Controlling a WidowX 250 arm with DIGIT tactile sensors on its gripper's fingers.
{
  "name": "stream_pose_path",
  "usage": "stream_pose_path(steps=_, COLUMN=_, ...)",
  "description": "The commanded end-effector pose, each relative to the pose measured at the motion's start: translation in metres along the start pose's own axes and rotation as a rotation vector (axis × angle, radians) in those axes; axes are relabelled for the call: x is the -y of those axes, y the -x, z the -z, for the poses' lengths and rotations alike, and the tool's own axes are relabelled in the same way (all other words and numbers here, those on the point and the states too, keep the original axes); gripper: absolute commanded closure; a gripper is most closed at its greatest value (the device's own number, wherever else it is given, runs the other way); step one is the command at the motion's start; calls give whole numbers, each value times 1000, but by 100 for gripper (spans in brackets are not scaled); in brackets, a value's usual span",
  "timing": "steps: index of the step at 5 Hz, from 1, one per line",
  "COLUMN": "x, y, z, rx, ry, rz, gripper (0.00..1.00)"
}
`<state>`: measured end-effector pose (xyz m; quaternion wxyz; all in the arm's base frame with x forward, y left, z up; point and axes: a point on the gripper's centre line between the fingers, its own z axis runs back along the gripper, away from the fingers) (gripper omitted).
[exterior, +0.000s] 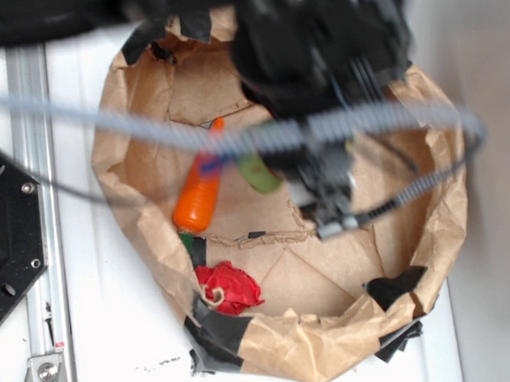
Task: Grab the green animal.
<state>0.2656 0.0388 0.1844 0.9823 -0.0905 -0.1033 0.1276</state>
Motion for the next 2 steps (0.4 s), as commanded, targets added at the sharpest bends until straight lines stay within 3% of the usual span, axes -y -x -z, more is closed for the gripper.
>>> stream_pose_path(steps=1, x=-28, y=22, z=-11, rx=16, ry=-75, rz=29, gripper=100)
stream_pose_path(steps=2, x=-29, y=21, z=-10, rx=26, ry=-83, rz=51, gripper=100)
